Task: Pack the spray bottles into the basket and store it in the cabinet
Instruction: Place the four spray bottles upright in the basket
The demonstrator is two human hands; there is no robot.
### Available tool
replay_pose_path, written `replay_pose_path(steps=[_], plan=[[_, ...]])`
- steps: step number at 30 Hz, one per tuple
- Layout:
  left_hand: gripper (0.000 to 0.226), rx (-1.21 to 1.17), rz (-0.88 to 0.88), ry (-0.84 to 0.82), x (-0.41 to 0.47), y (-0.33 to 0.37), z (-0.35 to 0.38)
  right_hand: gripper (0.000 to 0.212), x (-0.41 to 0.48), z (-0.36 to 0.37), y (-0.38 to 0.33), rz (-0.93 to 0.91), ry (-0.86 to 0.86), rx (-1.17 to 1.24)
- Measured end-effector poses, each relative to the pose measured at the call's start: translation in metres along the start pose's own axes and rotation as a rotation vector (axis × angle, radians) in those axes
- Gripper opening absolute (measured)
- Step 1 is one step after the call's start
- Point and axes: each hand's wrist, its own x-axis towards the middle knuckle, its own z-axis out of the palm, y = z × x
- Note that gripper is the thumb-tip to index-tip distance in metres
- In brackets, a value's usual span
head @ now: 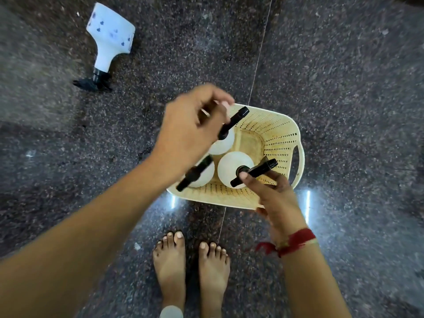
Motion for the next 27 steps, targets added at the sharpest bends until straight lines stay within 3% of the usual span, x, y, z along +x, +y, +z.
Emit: replay_pose_path(steps=[3,6,12,16,20,23,27], plan=[[0.013,-0.050,0.094,0.074,0.016,0.007,-0.024,0.104,-0.011,-0.012,-0.014,-0.206,0.209,-0.327],[0.014,-0.018,0.128,0.146,0.034,-0.004,-0.041,0.086,-0.019,-0.006,-0.033,-0.591,0.440,-0.429],[0.021,0.319,-0.069,0.334,0.056,-0.086,-0.086,0.058,-0.010,0.060,-0.080,-0.937,0.367,-0.544],[0.056,0.638,-0.381,0.364,0.082,-0.151,-0.130,0.047,0.006,0.096,-0.100,-1.038,0.255,-0.554],[0.085,0.749,-0.724,0.293,0.118,-0.192,-0.155,0.040,0.027,0.115,-0.100,-1.011,0.212,-0.444],[0.084,0.860,-0.761,0.146,0.128,-0.216,-0.150,0.039,0.040,0.128,-0.101,-0.993,0.208,-0.454],[0.070,1.026,-0.625,0.243,0.129,-0.232,-0.141,0.039,0.041,0.151,-0.109,-1.037,0.115,-0.518]])
